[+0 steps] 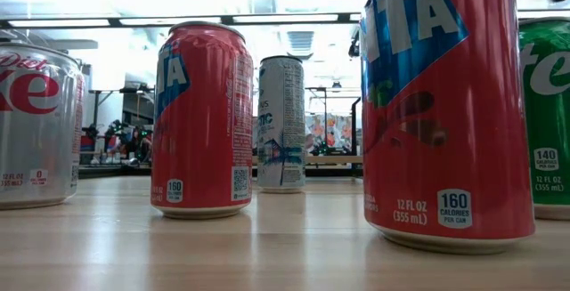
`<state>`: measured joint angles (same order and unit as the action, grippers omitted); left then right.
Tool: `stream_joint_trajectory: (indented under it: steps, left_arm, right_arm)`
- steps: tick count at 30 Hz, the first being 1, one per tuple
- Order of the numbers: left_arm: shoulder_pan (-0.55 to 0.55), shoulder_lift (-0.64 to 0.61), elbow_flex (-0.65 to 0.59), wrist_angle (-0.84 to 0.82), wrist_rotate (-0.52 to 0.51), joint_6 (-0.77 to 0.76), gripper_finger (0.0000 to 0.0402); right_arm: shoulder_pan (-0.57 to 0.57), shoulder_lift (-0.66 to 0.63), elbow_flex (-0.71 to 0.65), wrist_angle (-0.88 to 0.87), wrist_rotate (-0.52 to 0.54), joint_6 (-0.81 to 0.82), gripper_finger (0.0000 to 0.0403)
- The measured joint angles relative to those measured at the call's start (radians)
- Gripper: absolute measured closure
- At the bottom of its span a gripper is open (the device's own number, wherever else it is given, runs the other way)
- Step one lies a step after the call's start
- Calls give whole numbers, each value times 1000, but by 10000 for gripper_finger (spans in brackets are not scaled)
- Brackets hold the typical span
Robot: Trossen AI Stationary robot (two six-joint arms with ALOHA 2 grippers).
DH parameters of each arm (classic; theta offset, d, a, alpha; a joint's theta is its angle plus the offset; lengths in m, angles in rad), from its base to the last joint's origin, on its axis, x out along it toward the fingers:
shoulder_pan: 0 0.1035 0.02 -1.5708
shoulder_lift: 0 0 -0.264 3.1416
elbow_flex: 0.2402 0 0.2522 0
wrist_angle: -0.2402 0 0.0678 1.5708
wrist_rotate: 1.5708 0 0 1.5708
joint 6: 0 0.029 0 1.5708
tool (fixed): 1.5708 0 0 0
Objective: Sort soda cans
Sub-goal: Put the right green soda can on the shelf
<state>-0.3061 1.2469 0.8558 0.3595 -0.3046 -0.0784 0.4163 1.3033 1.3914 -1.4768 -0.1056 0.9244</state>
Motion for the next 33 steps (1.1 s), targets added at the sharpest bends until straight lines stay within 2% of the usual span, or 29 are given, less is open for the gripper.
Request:
stream_joint_trajectory:
  steps: [12,18,29,33]
  left_arm:
    - [-1,0,0,0,0,-63,401]
    - [-6,0,0,0,1,-79,401]
    - [-19,-1,0,17,1,-89,401]
    - [-19,-2,0,18,2,-89,401]
  right_arm:
    - [250,0,0,100,-37,305,390]
    - [331,0,-1,155,-47,442,390]
    - [314,-1,-67,127,130,442,390]
    - [301,-2,-83,123,139,371,390]
